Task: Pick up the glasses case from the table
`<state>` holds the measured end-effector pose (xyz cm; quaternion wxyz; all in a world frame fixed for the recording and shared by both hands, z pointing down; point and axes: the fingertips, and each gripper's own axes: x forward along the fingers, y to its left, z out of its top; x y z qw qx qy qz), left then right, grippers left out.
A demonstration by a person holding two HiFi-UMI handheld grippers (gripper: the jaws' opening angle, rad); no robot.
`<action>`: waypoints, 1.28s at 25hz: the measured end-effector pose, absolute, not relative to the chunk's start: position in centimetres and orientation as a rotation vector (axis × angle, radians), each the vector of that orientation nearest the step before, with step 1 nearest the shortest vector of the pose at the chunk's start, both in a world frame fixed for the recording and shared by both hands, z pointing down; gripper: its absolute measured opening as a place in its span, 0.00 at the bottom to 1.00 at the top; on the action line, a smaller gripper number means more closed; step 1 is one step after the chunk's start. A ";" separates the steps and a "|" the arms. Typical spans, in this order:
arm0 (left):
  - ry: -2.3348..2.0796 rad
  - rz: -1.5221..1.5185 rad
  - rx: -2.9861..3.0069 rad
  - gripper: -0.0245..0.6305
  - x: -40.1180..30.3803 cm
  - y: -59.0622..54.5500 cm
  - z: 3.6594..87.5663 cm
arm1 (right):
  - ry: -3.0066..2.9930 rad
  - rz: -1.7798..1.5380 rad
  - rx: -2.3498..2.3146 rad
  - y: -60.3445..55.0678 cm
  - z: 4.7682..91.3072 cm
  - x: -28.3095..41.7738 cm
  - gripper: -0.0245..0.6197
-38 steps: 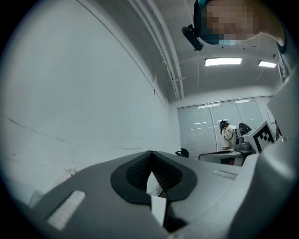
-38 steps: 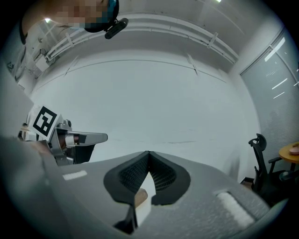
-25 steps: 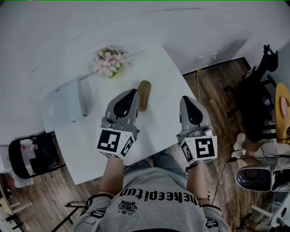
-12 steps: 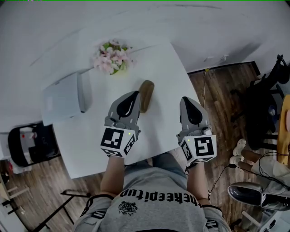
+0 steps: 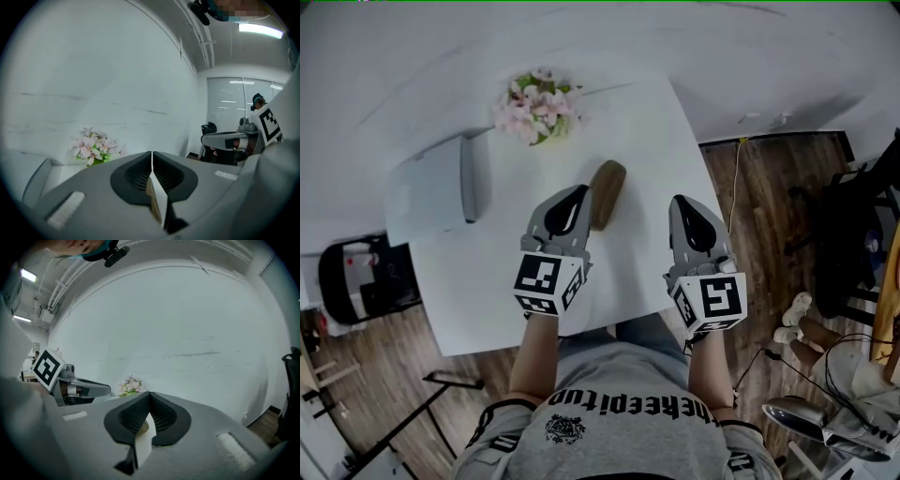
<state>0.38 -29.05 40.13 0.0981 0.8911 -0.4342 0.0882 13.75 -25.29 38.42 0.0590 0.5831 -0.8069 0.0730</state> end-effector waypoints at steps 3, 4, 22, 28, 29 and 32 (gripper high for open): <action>-1.280 0.308 2.602 0.10 0.5 -29.6 41.4 | -2.457 0.239 1.737 -26.0 39.0 13.7 0.04; -1.277 0.327 2.592 0.11 0.6 -29.7 41.8 | -2.460 0.244 1.730 -26.2 39.2 13.7 0.04; -1.220 0.642 2.465 0.32 2.1 -31.4 48.8 | -2.474 0.348 1.669 -28.6 41.8 14.9 0.04; -1.197 0.713 2.443 0.37 2.6 -31.9 50.5 | -2.473 0.366 1.663 -29.2 42.3 15.6 0.05; -1.194 0.723 2.438 0.39 2.7 -32.0 50.7 | -2.472 0.370 1.663 -29.3 42.4 15.7 0.04; -1.183 0.750 2.429 0.43 2.9 -32.3 51.5 | -2.469 0.381 1.661 -29.6 42.7 16.0 0.05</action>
